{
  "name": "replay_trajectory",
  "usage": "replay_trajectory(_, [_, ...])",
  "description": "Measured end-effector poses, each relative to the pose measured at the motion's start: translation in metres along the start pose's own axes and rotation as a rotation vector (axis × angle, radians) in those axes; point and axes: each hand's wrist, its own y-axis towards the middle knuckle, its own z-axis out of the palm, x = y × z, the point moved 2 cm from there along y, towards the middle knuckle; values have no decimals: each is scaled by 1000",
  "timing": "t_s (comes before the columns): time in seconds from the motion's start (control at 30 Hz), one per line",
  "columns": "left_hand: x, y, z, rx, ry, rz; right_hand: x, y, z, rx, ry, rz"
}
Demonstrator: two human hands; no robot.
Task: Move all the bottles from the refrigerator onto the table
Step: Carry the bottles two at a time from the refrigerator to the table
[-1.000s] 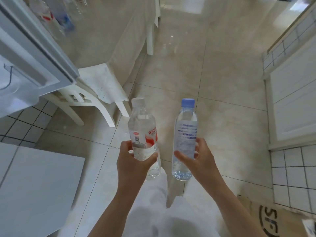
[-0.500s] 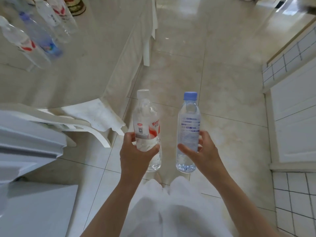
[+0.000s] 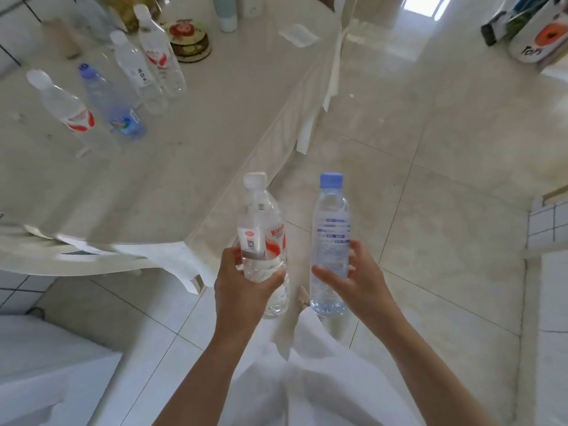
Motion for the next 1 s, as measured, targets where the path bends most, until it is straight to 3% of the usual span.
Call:
replay_trajectory(0.17, [-46, 56, 30, -96, -67, -44, 47, 90, -27, 118, -105, -70])
replay_trajectory(0.4, [-81, 118, 36, -245, -117, -94, 98, 192, -22, 164, -194, -123])
replay_trajectory(0.8, [-90, 264, -20, -343, -347, -224, 190, 322, 71, 323, -126, -137])
replay_trajectory(1.0, [-98, 332, -57, -416, -369, -180, 236, 366, 114, 336, -198, -235])
